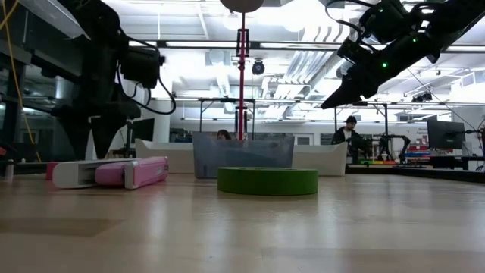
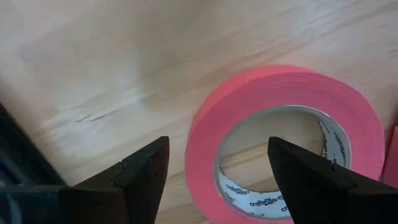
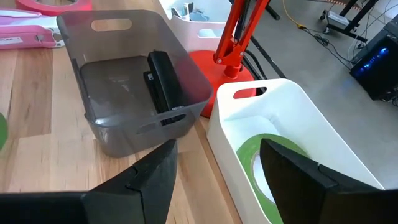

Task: Pick and place Stapler, Stapler remover, tape
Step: Put the pink tape into the right white bin

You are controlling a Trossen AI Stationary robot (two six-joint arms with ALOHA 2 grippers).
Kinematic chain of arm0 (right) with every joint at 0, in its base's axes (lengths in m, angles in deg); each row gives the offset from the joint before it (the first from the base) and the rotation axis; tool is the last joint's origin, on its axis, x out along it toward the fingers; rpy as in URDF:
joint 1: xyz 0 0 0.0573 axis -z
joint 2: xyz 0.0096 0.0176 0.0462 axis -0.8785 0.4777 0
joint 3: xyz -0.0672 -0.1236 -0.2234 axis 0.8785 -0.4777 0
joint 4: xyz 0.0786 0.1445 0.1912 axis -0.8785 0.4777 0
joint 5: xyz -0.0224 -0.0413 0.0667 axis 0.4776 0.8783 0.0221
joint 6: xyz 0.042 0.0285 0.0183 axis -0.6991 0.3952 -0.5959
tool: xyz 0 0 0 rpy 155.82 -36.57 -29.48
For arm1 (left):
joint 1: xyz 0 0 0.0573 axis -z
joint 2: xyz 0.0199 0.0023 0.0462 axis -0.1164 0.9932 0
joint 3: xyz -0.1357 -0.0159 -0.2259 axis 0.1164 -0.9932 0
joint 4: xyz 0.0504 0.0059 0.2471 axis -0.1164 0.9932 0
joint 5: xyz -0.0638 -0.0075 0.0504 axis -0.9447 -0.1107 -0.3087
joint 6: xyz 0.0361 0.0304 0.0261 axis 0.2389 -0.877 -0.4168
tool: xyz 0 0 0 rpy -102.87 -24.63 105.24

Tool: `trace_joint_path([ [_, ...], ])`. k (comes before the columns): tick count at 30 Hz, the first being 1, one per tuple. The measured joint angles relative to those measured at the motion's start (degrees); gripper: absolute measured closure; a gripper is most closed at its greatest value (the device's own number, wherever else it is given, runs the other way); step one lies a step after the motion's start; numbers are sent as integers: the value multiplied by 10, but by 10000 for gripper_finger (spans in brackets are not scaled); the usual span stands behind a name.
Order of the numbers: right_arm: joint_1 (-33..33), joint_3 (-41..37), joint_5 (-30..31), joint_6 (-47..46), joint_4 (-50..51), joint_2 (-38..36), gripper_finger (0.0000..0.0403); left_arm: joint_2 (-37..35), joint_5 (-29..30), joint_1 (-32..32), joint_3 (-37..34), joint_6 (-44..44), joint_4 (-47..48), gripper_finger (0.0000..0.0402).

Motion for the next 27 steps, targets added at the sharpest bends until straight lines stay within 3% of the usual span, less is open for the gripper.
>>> trace_joint_path([
  [7, 0, 0, 0, 0, 0, 0, 183, 0, -27, 0, -54, 16, -47, 134],
  [20, 0, 0, 0, -4, 0, 0, 183, -2, -22, 0, -89, 33, -80, 134],
  [27, 0, 0, 8, 1, -4, 0, 183, -1, -25, 0, -96, 37, -82, 193],
])
